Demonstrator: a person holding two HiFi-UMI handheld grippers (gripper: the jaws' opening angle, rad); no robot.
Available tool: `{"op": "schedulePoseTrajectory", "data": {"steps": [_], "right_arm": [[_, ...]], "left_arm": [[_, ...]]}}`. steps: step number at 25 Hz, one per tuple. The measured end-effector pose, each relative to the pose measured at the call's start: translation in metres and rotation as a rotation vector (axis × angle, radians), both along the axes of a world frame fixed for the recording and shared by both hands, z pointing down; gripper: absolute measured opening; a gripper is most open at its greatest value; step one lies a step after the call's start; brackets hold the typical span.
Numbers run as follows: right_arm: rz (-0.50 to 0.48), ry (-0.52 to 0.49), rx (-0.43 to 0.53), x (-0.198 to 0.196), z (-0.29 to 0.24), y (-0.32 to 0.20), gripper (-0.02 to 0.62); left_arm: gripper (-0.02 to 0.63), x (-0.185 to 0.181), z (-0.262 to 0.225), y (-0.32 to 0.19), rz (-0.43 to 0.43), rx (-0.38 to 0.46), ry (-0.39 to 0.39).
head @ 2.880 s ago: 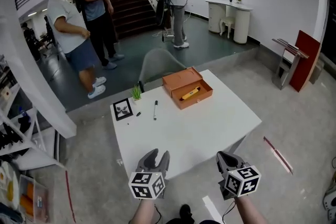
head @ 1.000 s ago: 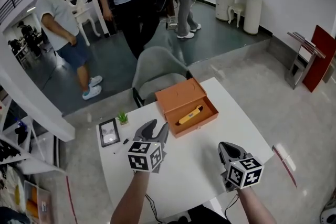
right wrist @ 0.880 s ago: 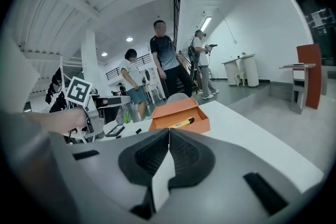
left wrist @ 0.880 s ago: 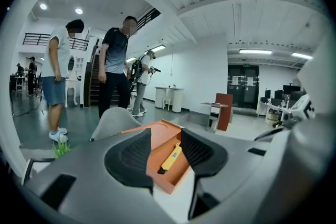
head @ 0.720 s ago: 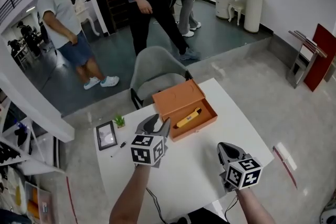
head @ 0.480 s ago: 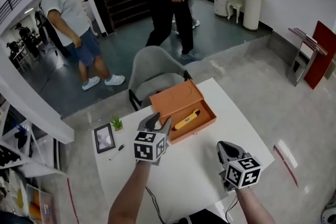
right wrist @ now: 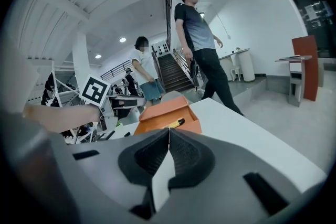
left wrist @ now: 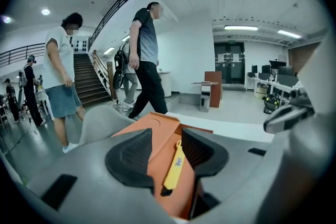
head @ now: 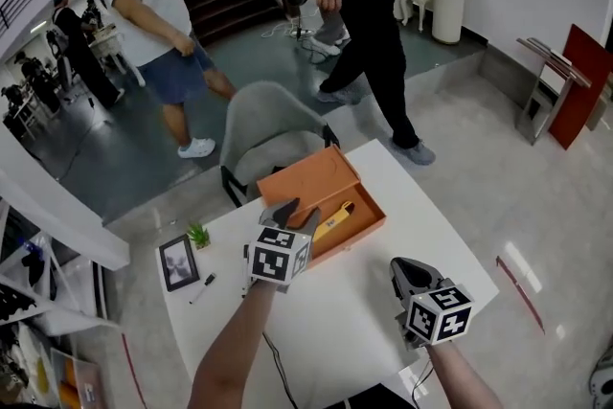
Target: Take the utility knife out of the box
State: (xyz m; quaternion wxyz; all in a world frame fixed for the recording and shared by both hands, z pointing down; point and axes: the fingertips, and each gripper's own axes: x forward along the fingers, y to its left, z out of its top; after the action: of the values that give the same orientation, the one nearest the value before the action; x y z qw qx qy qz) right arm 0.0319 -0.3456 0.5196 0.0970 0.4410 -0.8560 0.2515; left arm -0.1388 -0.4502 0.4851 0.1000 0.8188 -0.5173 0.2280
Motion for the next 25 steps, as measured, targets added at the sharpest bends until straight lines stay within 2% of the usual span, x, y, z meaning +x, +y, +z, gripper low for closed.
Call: {"op": "schedulePoseTrajectory", "data": {"steps": [10,17,25], "right_arm": [[0.011,0.002,-0.029,0.007,0.014,-0.013,0.002],[0.012,0.002,-0.048,0.009,0.026,-0.020,0.002],[0.020,0.002,-0.073,0.012,0.034,-0.022,0.002]], "left_arm": [[0.172,0.027,0.051,-0.022,0.140,-0.132,-0.156],[0.178,0.034,0.092,-0.027,0.194,-0.230,-0.220],[0.179,0.037,0.118,-0.028,0.248,-0.308,-0.289]]}}
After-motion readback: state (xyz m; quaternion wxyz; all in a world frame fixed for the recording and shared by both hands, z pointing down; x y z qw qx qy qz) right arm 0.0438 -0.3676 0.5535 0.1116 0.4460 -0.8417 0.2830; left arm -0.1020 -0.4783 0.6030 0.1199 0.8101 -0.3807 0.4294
